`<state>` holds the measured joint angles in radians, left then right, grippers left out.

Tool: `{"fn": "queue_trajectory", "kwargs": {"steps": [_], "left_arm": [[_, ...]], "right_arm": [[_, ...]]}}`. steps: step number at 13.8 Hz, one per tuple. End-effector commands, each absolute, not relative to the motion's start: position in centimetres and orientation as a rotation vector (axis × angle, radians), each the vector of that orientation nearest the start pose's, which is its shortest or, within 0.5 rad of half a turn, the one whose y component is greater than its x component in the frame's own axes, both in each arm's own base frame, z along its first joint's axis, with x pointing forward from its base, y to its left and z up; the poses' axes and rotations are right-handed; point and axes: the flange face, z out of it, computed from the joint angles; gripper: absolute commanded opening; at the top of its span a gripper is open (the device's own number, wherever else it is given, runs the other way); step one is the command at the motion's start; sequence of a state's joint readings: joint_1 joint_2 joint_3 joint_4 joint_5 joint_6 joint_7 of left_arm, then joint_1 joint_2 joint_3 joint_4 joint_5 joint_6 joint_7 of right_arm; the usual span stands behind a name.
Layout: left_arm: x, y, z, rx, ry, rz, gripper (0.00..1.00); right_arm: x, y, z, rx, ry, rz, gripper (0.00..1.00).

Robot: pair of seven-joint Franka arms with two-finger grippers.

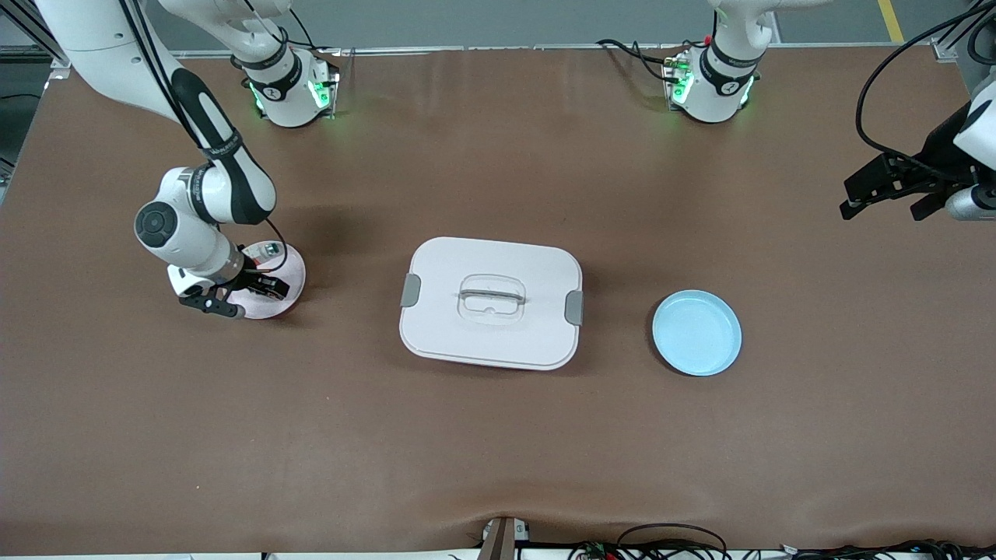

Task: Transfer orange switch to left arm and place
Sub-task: 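Close the right gripper on the orange switch and lift it, then carry the switch over the box while the left gripper reaches toward it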

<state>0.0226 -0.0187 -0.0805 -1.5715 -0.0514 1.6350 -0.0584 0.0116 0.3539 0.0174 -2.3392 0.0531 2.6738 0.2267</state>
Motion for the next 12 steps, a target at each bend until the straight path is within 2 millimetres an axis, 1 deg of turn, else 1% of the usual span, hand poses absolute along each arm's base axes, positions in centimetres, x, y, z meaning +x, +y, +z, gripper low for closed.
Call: {"fn": "queue_trajectory", "kwargs": {"steps": [1, 2, 3, 4, 7, 9, 10, 11, 12], "left_arm": [[55.8, -3.7, 64.4, -3.203, -0.001, -0.135, 1.00], [55.8, -3.8, 64.4, -3.203, 0.001, -0.132, 1.00], [55.7, -3.9, 64.3, -3.205, 0.001, -0.125, 1.00], [55.7, -4.1, 64.1, -3.205, 0.008, -0.117, 1.00], [55.6, -4.9, 64.0, -3.207, 0.031, -0.104, 1.00], [55.2, -5.4, 64.0, -3.259, 0.036, -0.060, 1.00], [55.0, -5.7, 64.1, -3.305, 0.030, -0.046, 1.00], [55.0, -6.1, 64.2, -3.357, 0.019, -0.038, 1.00], [54.6, -6.3, 64.0, -3.395, 0.026, 0.010, 1.00]], "right_arm": [[51.5, 2.2, 17.9, -3.090, 0.385, 0.054, 0.00], [51.4, 2.2, 18.0, -3.092, 0.387, 0.085, 0.00], [51.9, 2.2, 19.0, -3.091, 0.387, 0.119, 0.00], [52.4, 2.3, 20.2, -3.090, 0.388, 0.193, 0.00], [55.5, 3.1, 26.4, -3.076, 0.461, 0.410, 0.00], [57.4, 5.8, 31.4, -3.074, 0.564, 0.500, 0.00], [57.9, 7.7, 33.3, -3.075, 0.603, 0.535, 0.00], [58.2, 10.1, 35.2, -3.066, 0.655, 0.548, 0.00], [58.3, 12.3, 36.5, -3.022, 0.729, 0.566, 0.00]]}}
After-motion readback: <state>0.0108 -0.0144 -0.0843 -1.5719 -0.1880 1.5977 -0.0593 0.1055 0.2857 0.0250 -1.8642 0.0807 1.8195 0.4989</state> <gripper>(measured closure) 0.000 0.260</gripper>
